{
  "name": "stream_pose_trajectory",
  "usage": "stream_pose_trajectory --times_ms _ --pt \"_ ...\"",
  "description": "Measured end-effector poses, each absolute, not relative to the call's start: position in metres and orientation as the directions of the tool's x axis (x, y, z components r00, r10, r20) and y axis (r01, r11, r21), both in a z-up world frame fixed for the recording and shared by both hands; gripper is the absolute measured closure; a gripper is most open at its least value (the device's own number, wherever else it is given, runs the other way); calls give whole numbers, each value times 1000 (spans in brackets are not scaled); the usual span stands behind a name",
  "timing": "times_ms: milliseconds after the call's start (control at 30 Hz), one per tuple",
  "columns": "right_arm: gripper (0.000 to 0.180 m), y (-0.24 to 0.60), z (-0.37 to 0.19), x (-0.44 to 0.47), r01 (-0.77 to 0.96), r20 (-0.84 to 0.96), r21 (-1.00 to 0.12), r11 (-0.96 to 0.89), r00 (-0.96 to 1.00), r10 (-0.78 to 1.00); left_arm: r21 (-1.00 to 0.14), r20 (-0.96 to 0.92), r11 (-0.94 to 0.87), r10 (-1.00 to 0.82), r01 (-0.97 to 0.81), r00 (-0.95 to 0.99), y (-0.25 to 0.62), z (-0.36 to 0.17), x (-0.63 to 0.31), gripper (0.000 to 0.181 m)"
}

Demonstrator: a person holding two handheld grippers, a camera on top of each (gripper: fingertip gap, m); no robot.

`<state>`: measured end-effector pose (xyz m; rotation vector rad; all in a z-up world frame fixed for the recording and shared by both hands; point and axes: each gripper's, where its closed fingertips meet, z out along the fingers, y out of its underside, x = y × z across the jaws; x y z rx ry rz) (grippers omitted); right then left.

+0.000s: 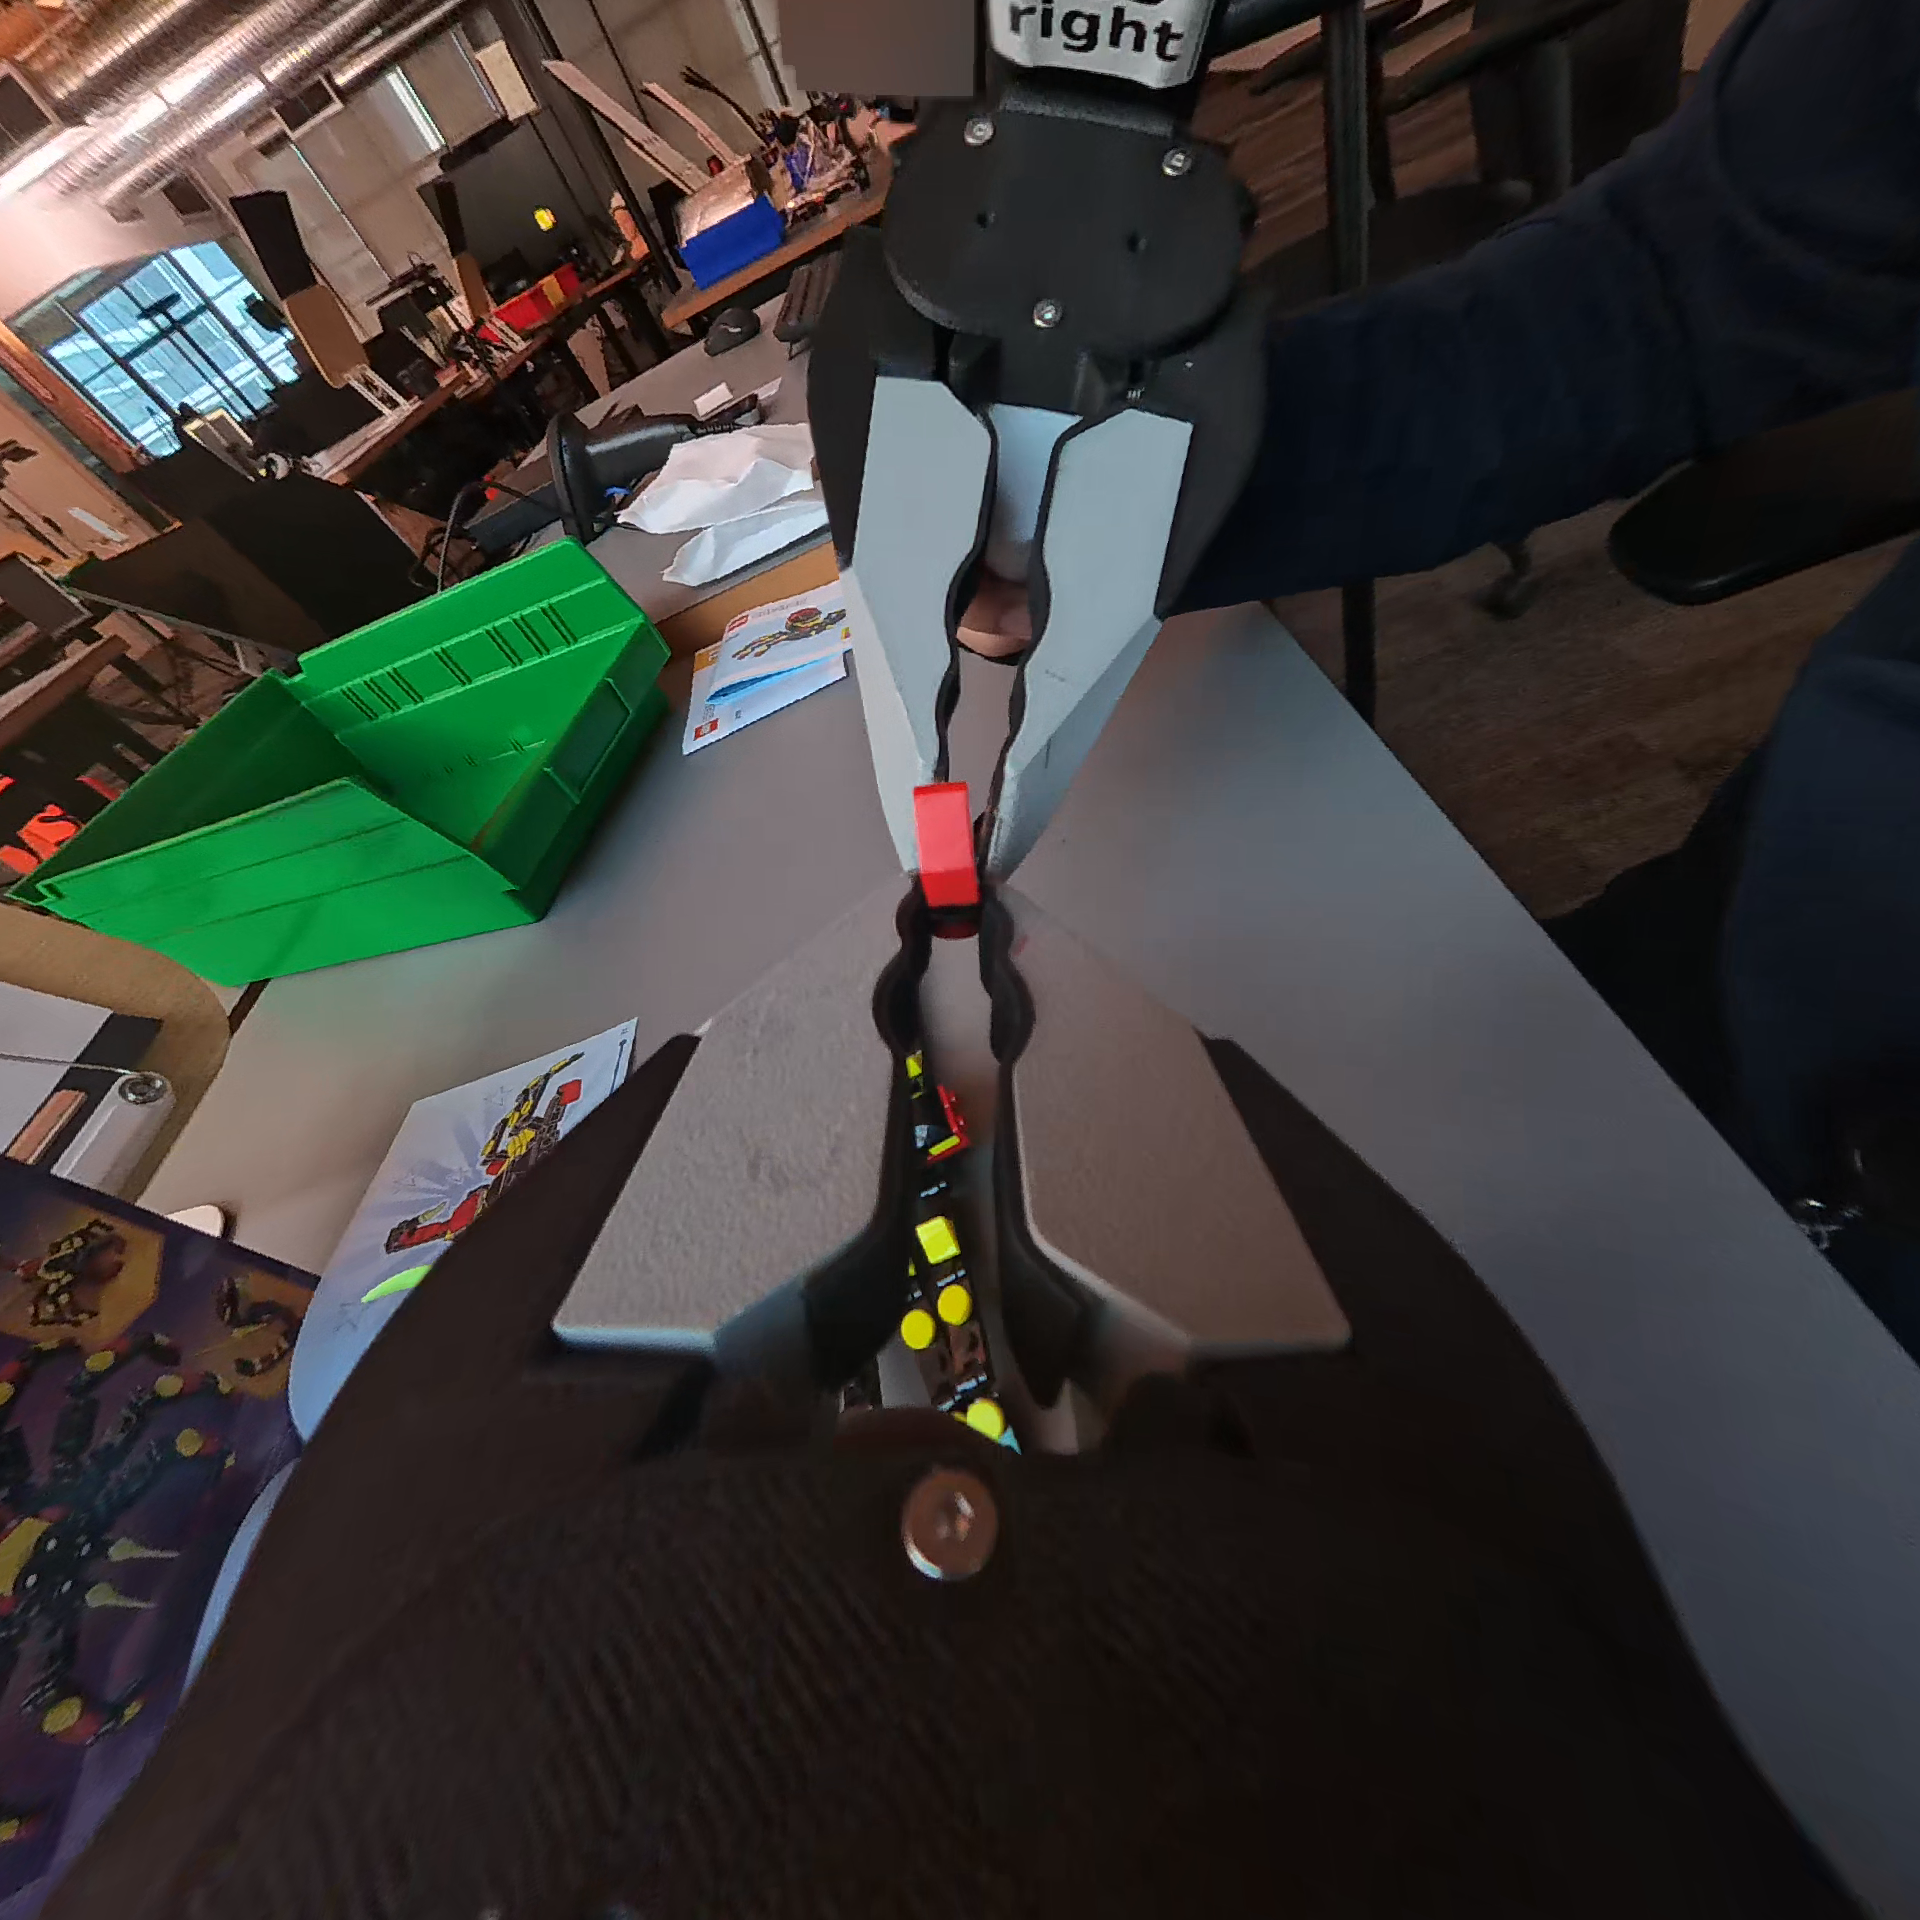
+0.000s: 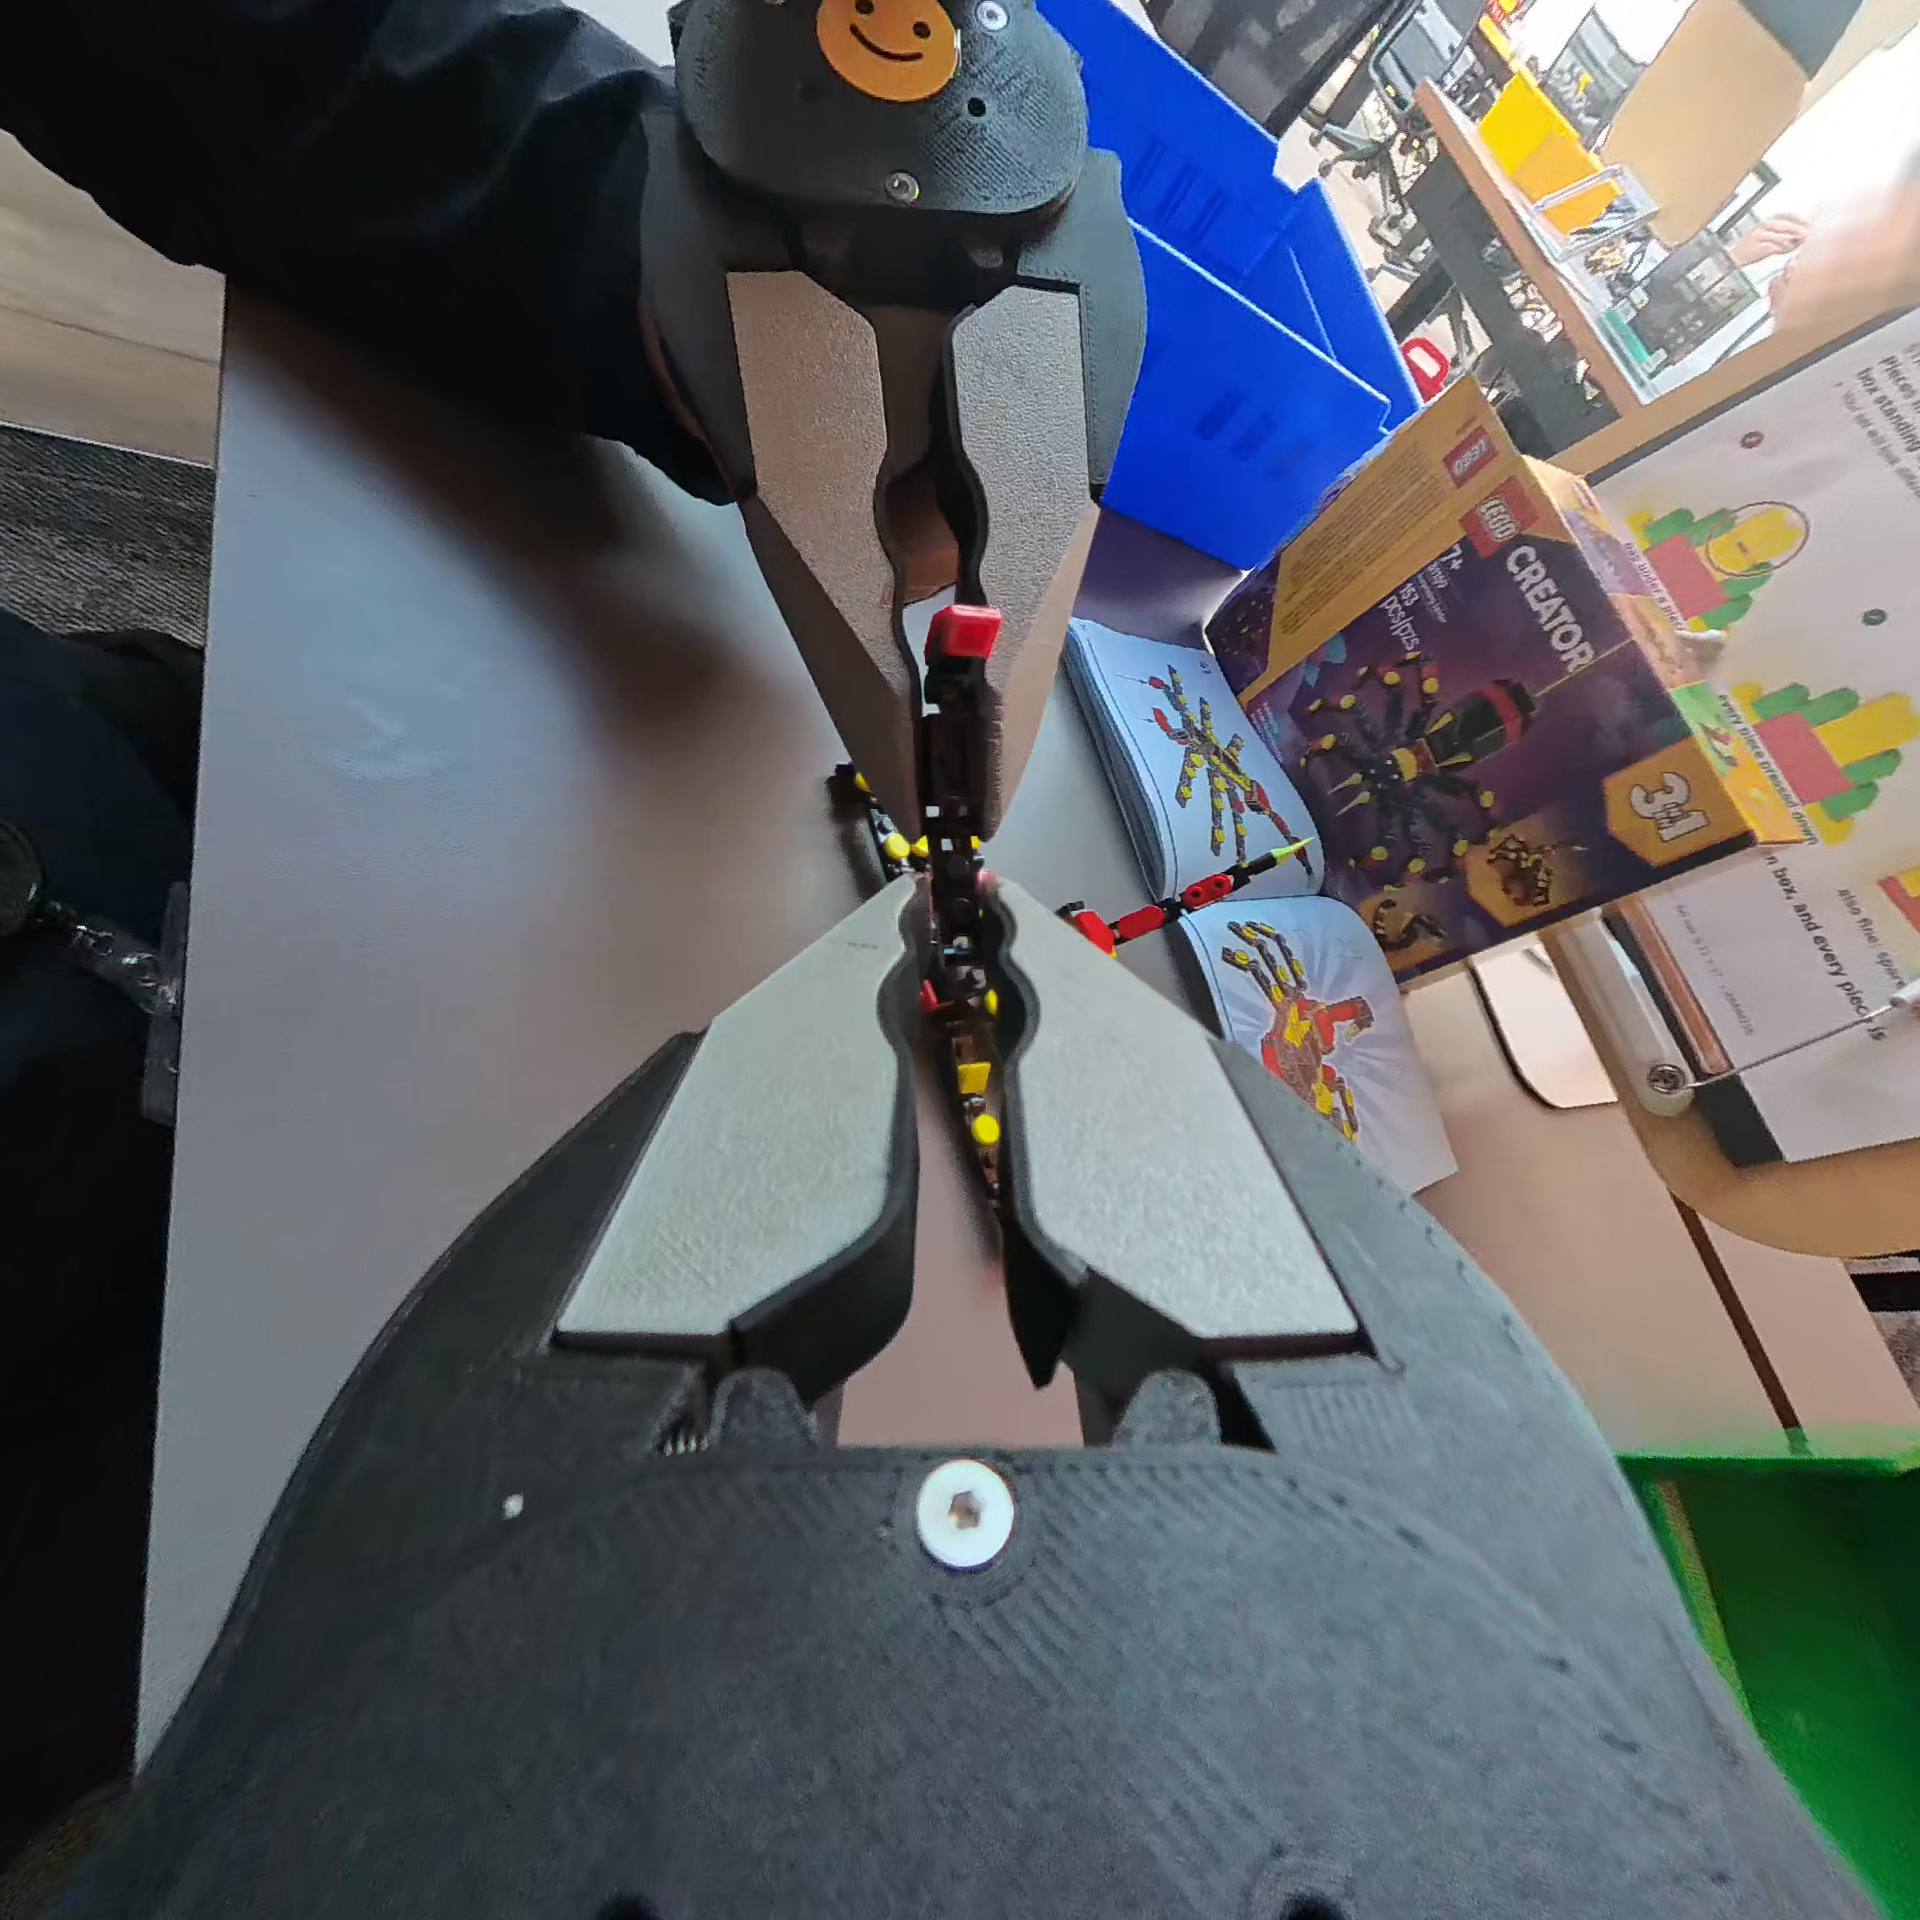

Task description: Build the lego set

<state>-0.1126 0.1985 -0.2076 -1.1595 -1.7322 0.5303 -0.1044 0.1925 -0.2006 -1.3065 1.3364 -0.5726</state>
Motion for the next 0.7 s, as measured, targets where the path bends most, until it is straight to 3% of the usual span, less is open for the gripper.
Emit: stream_pose_trajectory --times_ms 200,700 --pt "171 193 -207 -114 452 429 -778 437 -126 894 -859 -424 313 -878 -406 220 191 -207 -104 175" --pt "175 195 -216 -115 497 520 -700 513 -137 843 -843 -444 325 -870 -429 213 192 -211 -104 175"
